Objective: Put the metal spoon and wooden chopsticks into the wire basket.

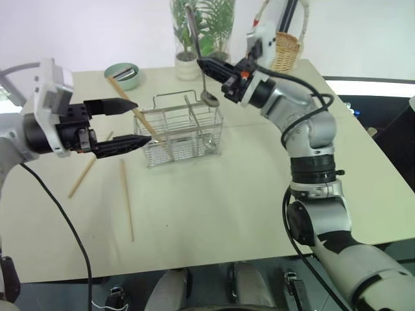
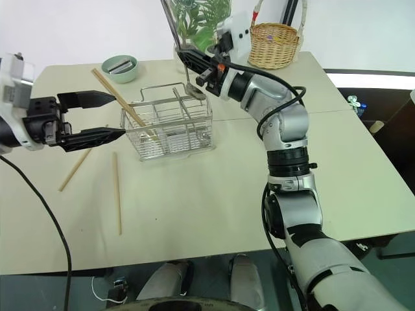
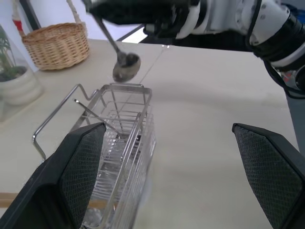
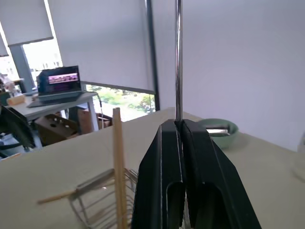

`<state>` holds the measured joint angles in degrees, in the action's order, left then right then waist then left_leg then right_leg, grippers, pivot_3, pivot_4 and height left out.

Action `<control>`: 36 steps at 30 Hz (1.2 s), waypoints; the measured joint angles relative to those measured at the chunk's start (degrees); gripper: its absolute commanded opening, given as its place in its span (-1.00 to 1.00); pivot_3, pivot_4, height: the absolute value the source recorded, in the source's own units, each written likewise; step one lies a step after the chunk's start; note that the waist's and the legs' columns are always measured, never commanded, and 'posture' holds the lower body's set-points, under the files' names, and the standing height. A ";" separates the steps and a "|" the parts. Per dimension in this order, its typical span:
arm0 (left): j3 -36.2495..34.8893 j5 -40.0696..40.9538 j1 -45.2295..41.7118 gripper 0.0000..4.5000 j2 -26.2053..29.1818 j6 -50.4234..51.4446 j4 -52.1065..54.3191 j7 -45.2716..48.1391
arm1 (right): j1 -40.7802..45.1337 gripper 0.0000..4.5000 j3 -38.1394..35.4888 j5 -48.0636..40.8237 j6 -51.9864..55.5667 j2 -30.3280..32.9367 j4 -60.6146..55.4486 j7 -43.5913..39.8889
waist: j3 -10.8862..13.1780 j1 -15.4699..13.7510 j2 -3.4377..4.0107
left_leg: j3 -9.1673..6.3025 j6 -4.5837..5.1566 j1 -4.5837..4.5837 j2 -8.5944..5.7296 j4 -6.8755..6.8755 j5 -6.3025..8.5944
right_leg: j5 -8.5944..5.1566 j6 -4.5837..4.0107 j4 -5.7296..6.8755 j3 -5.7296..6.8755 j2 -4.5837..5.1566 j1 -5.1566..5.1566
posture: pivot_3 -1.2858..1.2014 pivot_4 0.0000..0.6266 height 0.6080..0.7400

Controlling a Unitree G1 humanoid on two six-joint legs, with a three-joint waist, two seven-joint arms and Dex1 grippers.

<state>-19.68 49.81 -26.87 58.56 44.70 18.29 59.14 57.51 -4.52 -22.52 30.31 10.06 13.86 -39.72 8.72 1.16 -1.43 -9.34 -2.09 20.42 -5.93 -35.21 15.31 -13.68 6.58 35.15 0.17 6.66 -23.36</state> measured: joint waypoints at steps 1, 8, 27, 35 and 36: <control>-0.33 0.32 0.23 1.00 0.00 0.07 0.39 -0.16 | -0.84 -0.97 0.41 0.44 -0.97 -0.26 0.64 0.13 | 0.00 0.01 0.01 | 0.00 0.00 0.00 0.01 0.00 0.00 | 0.00 0.00 0.00 0.00 -0.01 0.00 | 0.03 -0.52 0.39; -2.13 1.77 1.82 1.00 0.04 1.52 2.47 -2.05 | -5.65 -0.32 2.87 2.61 -3.32 -2.85 4.51 3.39 | 0.02 0.13 0.03 | 0.00 -0.01 -0.01 0.01 -0.01 0.00 | 0.00 0.00 0.04 -0.01 -0.03 -0.01 | 0.03 -0.52 0.39; -1.86 -7.52 1.85 1.00 1.50 -3.35 -12.17 -4.06 | -5.67 0.97 -5.77 -15.14 10.53 26.14 -17.95 -15.14 | 0.02 -0.27 0.02 | 0.02 0.09 0.01 0.10 0.04 0.05 | -0.03 0.04 -0.11 0.03 -0.10 0.06 | 0.03 -0.52 0.39; 7.08 -22.54 -10.32 1.00 2.76 -10.76 -38.25 -4.82 | -25.93 0.97 -10.29 -25.43 19.42 38.25 -32.36 -23.09 | -0.09 -0.71 -0.19 | 0.27 0.13 -0.01 0.24 -0.08 0.07 | -0.04 0.08 -0.17 0.03 -0.08 0.14 | 0.03 -0.52 0.39; 9.61 -25.23 -12.19 1.00 2.44 -11.87 -41.79 -4.88 | -28.57 0.97 -10.68 -25.94 19.59 38.79 -34.24 -23.14 | -0.09 -0.72 -0.19 | 0.27 0.13 -0.01 0.24 -0.09 0.07 | -0.04 0.08 -0.16 0.03 -0.08 0.14 | 0.03 -0.52 0.39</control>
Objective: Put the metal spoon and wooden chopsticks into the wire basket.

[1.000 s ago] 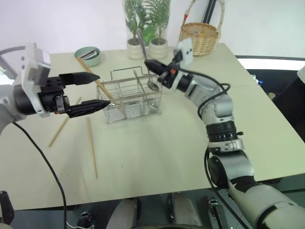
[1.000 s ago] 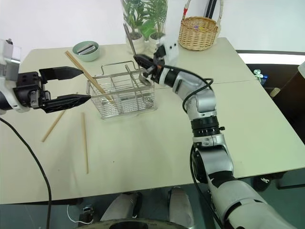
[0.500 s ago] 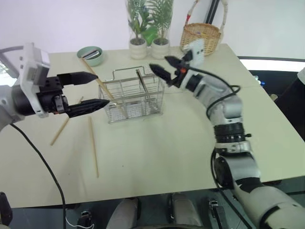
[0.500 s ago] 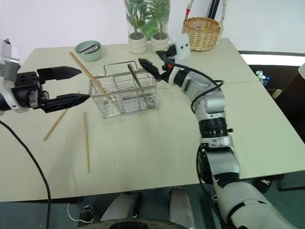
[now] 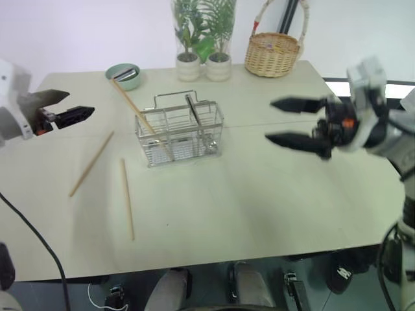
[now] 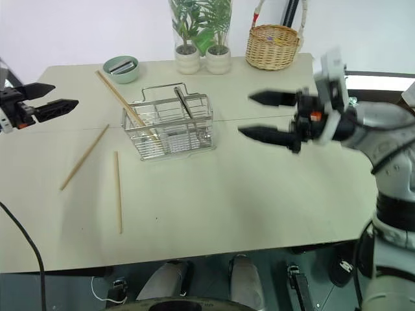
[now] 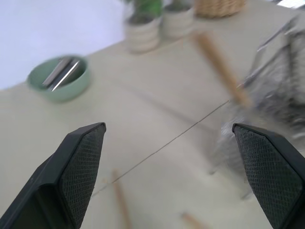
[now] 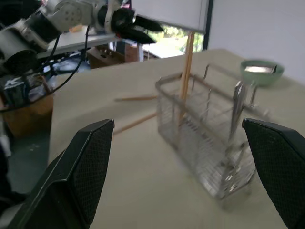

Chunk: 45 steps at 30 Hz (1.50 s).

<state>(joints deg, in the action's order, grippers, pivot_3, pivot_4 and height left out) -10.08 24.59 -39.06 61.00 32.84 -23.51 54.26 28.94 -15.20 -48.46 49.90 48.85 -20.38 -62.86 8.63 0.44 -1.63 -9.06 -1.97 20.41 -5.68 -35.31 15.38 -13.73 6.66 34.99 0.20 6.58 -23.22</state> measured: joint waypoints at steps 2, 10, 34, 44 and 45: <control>5.03 -5.37 -3.54 1.00 -1.41 -1.89 -7.24 -0.05 | -3.94 0.97 -0.68 -0.80 0.38 0.43 -3.19 0.34 | -0.01 -0.02 -0.01 | 0.00 0.00 0.02 0.00 -0.02 0.00 | 0.01 0.01 0.00 0.00 -0.02 -0.02 | 0.03 -0.52 0.39; 15.09 -20.44 -19.87 1.00 -9.06 -6.39 -34.85 -4.04 | -13.28 0.97 -5.00 -5.14 1.37 2.16 -10.42 3.95 | -0.02 0.05 -0.34 | -0.01 0.08 0.13 -0.02 -0.03 0.05 | 0.04 0.10 -0.01 0.02 0.03 -0.09 | 0.03 -0.52 0.39; 15.99 -31.41 -23.67 1.00 -17.42 -9.55 -51.12 -8.29 | -23.30 0.97 -14.42 -19.92 4.24 6.47 -16.49 14.72 | 0.00 -1.25 -0.69 | -0.01 0.10 0.15 -0.08 -0.11 0.06 | 0.05 0.25 -0.01 0.04 0.19 -0.03 | 0.03 -0.52 0.39; 15.19 -31.55 -23.58 -0.57 -18.96 -8.07 -51.09 -6.99 | -23.28 1.00 -14.42 -20.43 3.47 6.58 -16.10 16.44 | -0.04 -1.24 -0.63 | -0.02 0.10 0.06 -0.02 -0.28 0.06 | 0.04 0.27 0.02 0.05 0.18 0.10 | 0.03 -0.52 0.39; 14.99 -31.56 -23.52 -0.80 -18.97 -7.95 -51.09 -7.00 | -23.28 1.00 -14.44 -20.44 3.45 6.66 -15.83 16.54 | -0.04 -1.20 -0.63 | -0.01 0.10 0.06 0.00 -0.30 0.06 | 0.01 0.31 0.02 0.05 0.17 0.11 | 0.03 -0.52 0.39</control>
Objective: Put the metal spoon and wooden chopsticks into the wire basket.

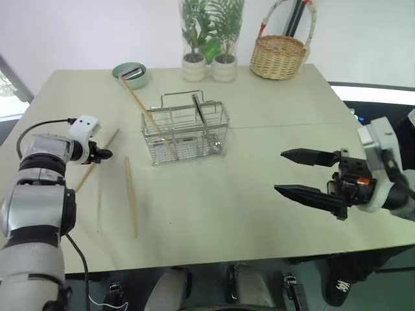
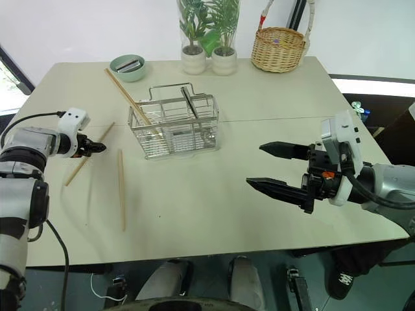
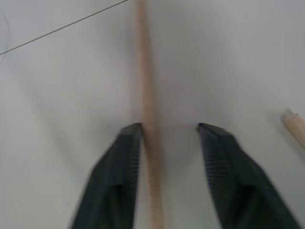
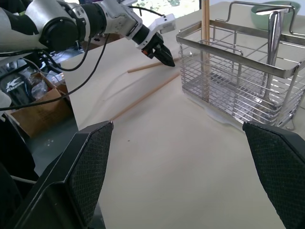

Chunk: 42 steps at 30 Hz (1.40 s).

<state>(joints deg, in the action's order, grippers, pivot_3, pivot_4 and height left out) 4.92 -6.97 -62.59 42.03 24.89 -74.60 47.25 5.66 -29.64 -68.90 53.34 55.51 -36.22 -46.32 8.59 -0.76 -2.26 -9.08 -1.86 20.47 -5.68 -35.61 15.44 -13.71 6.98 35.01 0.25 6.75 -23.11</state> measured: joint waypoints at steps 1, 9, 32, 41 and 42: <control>-0.11 -0.01 0.00 -0.97 0.00 0.08 0.00 -0.10 | 0.00 1.00 -0.03 -0.02 -0.01 0.02 0.13 0.11 | 0.00 0.06 0.00 | 0.01 0.00 -0.01 0.02 0.00 0.00 | -0.01 0.02 0.00 0.00 -0.01 0.00 | 0.03 -0.52 0.39; -2.11 0.15 -0.06 -0.97 0.07 1.23 0.01 -2.10 | 0.04 1.00 -0.03 -0.13 -0.51 0.01 0.46 1.08 | -0.01 0.06 0.03 | 0.04 0.00 0.02 0.05 0.00 0.00 | 0.03 -0.04 0.00 0.00 -0.02 -0.03 | 0.03 -0.52 0.39; -38.67 39.84 7.40 -0.97 -6.74 9.74 57.98 -19.90 | -0.35 1.00 2.93 3.53 -2.99 0.57 2.87 -2.83 | 0.05 0.01 -0.08 | -0.13 -0.03 0.59 0.02 -0.51 0.02 | 0.14 0.03 -0.06 0.08 0.00 -0.24 | 0.03 -0.52 0.39; -33.31 48.63 7.67 -0.97 -12.60 14.83 76.99 -26.06 | 0.88 1.00 4.57 3.57 -3.62 0.47 3.96 -2.45 | 0.04 -0.25 -0.01 | -0.04 -0.03 0.25 -0.02 -0.52 0.02 | 0.15 0.07 -0.07 0.08 -0.09 0.10 | 0.03 -0.52 0.39; -30.89 47.31 8.67 -0.97 -13.17 13.29 77.45 -25.56 | 0.95 1.00 4.59 3.57 -3.67 0.38 3.99 -2.30 | 0.02 -0.23 0.01 | -0.01 -0.02 0.22 -0.03 -0.49 0.02 | 0.15 0.07 -0.09 0.06 -0.08 0.12 | 0.03 -0.52 0.39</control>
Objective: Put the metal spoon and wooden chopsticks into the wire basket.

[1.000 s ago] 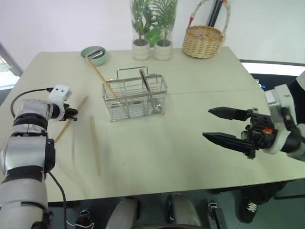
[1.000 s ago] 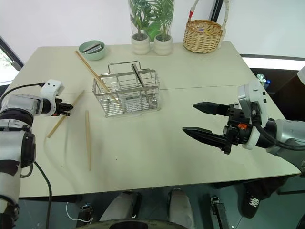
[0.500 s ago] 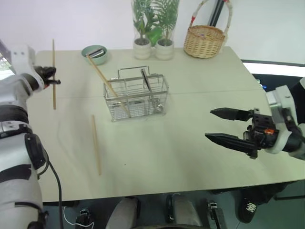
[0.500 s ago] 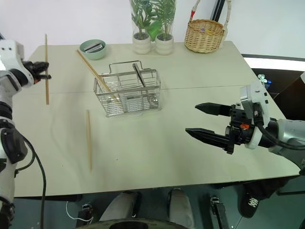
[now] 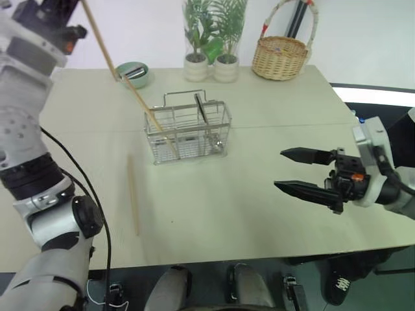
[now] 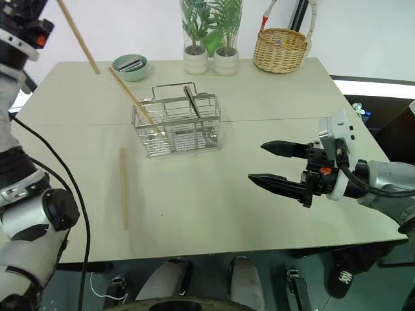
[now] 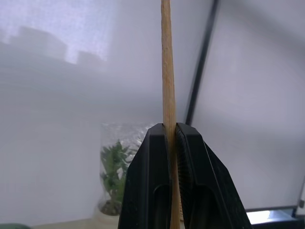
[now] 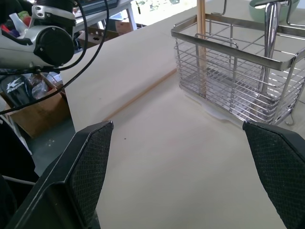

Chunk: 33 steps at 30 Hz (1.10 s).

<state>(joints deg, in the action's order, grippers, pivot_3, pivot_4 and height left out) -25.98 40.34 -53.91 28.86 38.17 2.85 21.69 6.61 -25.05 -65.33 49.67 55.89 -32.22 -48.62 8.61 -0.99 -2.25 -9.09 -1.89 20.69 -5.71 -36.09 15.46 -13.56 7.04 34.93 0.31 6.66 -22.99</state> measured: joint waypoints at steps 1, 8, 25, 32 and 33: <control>2.51 -1.56 1.10 -0.97 -0.95 -1.60 -0.14 0.54 | 0.07 1.00 0.00 -0.01 -0.02 -0.17 0.05 0.17 | 0.01 0.00 0.02 | 0.01 0.00 -0.04 -0.01 0.02 0.00 | 0.00 -0.01 -0.02 -0.01 0.01 0.04 | 0.03 -0.52 0.39; 9.58 -8.52 5.94 -0.97 -5.88 -11.63 -5.82 2.64 | -0.32 1.00 -0.25 -0.24 -0.01 -0.58 -0.09 1.65 | 0.02 0.16 0.04 | 0.02 0.06 0.04 -0.01 0.03 0.03 | 0.01 -0.01 -0.15 -0.04 0.03 0.00 | 0.03 -0.52 0.39; 13.82 -12.10 13.03 0.73 -11.60 -17.31 -4.11 2.83 | -1.14 1.00 -2.65 -2.46 0.09 -0.50 -0.21 5.51 | 0.00 0.04 0.11 | 0.00 0.17 0.39 -0.01 -0.06 0.08 | 0.28 0.06 -0.69 0.00 0.00 -0.02 | 0.03 -0.52 0.39; 11.40 -8.12 12.65 0.99 -8.27 -10.39 1.17 -0.20 | 1.43 1.00 -1.41 -2.22 0.08 -0.49 1.85 5.46 | 0.01 0.15 0.14 | -0.02 0.17 0.39 0.02 -0.05 0.08 | 0.29 0.07 -0.68 0.00 -0.14 -0.04 | 0.03 -0.52 0.39; 11.01 -7.32 12.20 0.99 -6.89 -8.25 1.73 -0.92 | 1.83 1.00 -0.86 -2.11 0.08 -0.49 2.23 5.39 | 0.01 0.20 0.13 | -0.02 0.17 0.41 0.05 -0.05 0.08 | 0.29 0.07 -0.67 0.00 -0.17 -0.07 | 0.03 -0.52 0.39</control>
<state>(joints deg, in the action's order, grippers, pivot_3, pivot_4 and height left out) -14.97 33.02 -41.71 21.97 29.92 4.58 20.77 8.44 -25.91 -67.44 49.75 55.41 -29.99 -43.22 8.63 -0.79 -2.11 -9.10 -1.71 21.10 -5.66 -36.15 15.54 -13.27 7.11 34.25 0.31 6.49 -23.06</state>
